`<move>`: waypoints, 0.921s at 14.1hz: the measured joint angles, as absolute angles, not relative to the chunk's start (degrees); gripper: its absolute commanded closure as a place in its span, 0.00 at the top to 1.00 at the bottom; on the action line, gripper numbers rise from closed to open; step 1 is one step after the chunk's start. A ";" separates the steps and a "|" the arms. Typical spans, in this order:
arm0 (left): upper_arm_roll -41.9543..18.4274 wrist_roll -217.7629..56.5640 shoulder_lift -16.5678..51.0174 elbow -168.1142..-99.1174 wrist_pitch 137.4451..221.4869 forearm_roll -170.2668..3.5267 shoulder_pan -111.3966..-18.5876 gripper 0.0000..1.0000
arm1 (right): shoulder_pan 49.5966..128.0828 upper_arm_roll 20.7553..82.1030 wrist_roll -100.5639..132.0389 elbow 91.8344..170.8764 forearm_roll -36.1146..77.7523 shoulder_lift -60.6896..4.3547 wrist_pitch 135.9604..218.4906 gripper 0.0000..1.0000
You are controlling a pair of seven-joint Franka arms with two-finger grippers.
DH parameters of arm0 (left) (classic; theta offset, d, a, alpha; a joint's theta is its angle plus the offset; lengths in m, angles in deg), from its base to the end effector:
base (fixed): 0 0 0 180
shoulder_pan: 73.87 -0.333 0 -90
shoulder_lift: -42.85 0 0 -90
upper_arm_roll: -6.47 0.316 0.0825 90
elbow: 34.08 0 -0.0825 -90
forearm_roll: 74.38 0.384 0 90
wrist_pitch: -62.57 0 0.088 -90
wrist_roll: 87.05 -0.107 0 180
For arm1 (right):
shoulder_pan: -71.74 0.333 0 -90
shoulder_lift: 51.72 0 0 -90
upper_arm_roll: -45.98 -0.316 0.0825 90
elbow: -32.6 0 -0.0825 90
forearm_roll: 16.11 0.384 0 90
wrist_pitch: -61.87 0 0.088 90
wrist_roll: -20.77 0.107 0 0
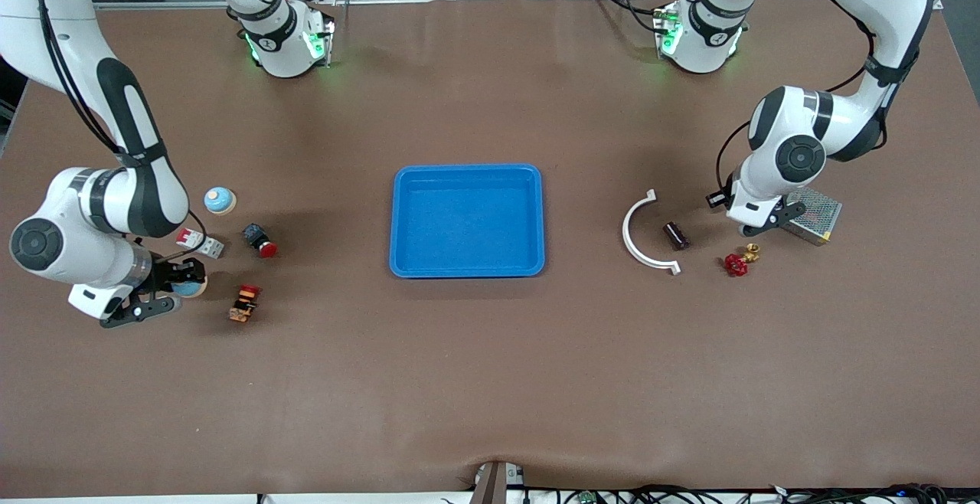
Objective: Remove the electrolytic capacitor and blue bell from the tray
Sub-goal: 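Carry the capacitor beside the first one while the right gripper carries the bell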
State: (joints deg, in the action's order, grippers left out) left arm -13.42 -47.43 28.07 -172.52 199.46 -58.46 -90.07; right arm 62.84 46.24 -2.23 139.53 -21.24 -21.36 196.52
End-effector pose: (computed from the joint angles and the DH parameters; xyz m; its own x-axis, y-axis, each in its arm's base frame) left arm 0.4627 -0.0348 0.1917 0.9009 0.3977 -0.1739 0.3631 -0.9100 -0.2001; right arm 0.6267 -0.1022 0.2269 0.9515 0.2998 -0.0689 0.3028 -0.9522 0.0391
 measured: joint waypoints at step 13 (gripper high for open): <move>-13.53 -47.44 24.97 -172.17 201.80 -58.37 -90.14 0.47 | 61.32 46.21 -4.75 144.80 -21.88 -21.47 208.08 0.00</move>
